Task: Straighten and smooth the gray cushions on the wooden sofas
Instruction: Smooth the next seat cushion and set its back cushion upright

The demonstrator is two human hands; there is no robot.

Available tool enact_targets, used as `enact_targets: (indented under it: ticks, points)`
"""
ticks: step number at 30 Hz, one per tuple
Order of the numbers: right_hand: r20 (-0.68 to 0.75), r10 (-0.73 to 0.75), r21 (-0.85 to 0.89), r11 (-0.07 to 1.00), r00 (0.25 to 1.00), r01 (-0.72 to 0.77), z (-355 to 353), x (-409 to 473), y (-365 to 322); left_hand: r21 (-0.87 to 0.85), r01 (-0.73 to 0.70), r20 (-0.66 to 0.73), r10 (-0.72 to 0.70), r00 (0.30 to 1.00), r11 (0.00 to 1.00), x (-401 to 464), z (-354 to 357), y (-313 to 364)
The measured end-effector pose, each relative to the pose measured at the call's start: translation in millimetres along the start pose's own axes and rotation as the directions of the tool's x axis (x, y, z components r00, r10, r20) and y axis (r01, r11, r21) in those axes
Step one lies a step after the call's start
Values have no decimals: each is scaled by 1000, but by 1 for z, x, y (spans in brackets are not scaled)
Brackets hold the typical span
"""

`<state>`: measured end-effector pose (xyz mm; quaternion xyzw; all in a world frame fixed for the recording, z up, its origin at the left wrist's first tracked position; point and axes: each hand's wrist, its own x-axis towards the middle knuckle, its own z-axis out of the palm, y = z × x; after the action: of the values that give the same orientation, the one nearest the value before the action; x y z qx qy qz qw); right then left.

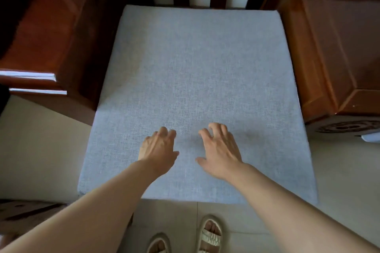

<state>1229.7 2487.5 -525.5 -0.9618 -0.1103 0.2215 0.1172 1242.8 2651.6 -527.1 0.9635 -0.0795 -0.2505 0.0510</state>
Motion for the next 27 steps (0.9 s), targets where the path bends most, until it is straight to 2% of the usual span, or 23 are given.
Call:
enact_targets:
  ticks: [8, 15, 20, 24, 26, 27]
  points:
    - [-53, -50, -46, 998, 997, 48, -83, 76, -10, -1, 47, -133, -47, 990, 999, 62, -89, -20]
    - [-128, -31, -34, 999, 991, 27, -121, 191, -40, -53, 65, -226, -76, 971, 996, 150, -144, -80]
    - [-128, 36, 66, 997, 991, -27, -121, 283, -64, -83, 126, -199, -141, 970, 988, 222, -161, -125]
    - [-64, 66, 89, 994, 996, -60, -130, 343, -66, -124, 178, -217, -202, 955, 976, 273, -176, -142]
    - [-172, 79, 150, 987, 982, -53, -153, 379, -69, -204, 185, -307, -242, 920, 961, 299, -186, -145]
    - [-322, 75, 204, 979, 944, -8, -169, 400, -71, -256, 157, -400, -252, 881, 954, 315, -190, -147]
